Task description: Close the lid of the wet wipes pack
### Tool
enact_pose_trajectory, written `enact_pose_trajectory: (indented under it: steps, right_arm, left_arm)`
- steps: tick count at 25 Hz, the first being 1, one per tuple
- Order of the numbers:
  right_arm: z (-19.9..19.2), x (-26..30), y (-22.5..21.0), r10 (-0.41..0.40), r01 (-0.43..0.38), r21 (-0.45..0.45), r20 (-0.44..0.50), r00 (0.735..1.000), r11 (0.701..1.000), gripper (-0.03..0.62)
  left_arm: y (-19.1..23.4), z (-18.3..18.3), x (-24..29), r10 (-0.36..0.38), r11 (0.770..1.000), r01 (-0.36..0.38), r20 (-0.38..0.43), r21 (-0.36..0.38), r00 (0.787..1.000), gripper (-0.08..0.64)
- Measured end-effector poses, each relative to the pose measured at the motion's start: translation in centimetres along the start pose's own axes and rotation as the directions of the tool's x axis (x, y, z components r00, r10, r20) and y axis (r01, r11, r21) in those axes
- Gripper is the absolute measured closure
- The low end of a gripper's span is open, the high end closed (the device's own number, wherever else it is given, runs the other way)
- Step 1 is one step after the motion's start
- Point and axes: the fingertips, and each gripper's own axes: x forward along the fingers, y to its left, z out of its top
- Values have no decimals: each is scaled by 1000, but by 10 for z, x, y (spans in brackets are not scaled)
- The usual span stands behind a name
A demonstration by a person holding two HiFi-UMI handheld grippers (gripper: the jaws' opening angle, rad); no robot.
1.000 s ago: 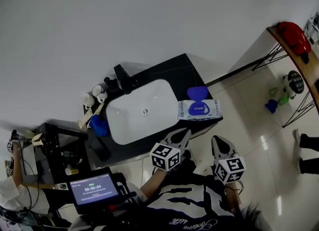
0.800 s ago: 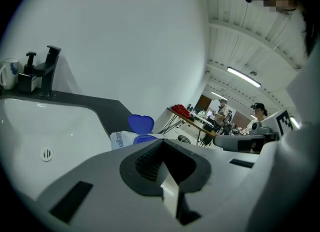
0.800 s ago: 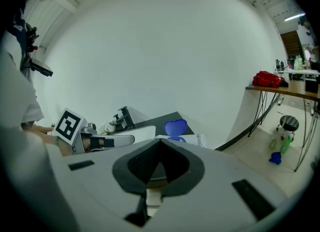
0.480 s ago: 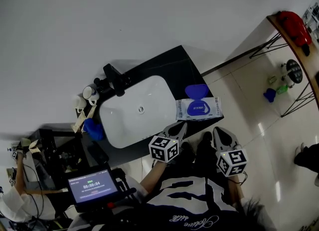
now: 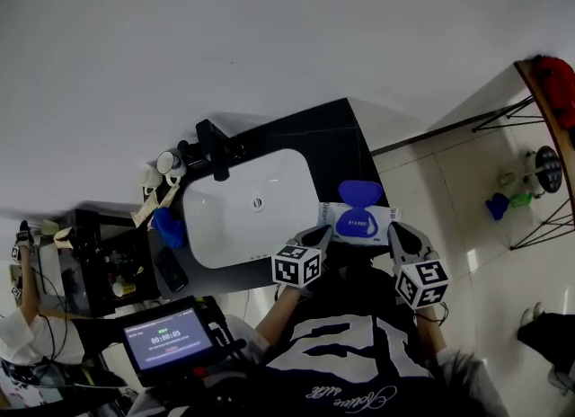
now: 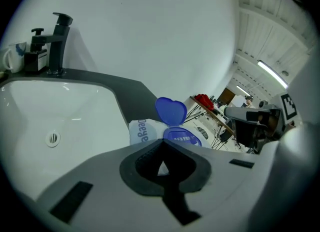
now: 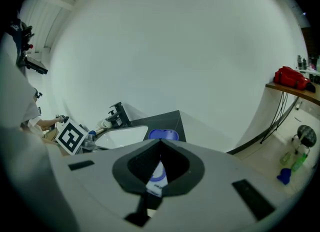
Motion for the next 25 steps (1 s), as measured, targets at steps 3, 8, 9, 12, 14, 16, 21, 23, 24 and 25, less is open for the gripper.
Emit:
enact_pose_trajectory:
  steps: [3,8,9,12,14,16,21,23,24,25]
  right_arm:
    - [11,21,-14,37,-38,-27,-33,999,999,598]
    - [9,59,-55,76,-85,-79,-121,990,993,598]
    - [9,68,-62,82,-95,-89,-135,987,991,598]
    - [7,94,-75,121,-143,-116,-177,977,983,598]
    - [2,109,-75,157,-186,-128,-211,965,974,598]
    - [-4,122,-69,197,-235,-136,-246,949,963,598]
    - [-12,123,-44,266,-312,-141,-272,925,940,598]
    - [-12,113,-36,283,-327,-137,-266,922,935,598]
    - [-12,108,-31,291,-335,-138,-266,919,932,598]
    - [-13,102,-25,298,-344,-142,-269,916,928,598]
  left_arm:
    - [11,-3,7,52,997,-55,-43,-54,998,560]
    - [15,-10,20,89,989,-97,-69,-116,994,559]
    - [15,-9,21,93,988,-101,-71,-119,993,559]
    - [14,-9,23,103,986,-111,-74,-121,992,558]
    - [14,-10,23,108,985,-117,-74,-130,991,560]
    - [15,-10,23,114,982,-123,-74,-140,991,559]
    - [16,-9,22,122,981,-132,-74,-143,990,558]
    - [16,-9,23,121,981,-130,-69,-144,990,560]
    - [16,-8,22,119,981,-128,-66,-146,991,560]
    - [16,-8,22,117,981,-125,-63,-150,991,559]
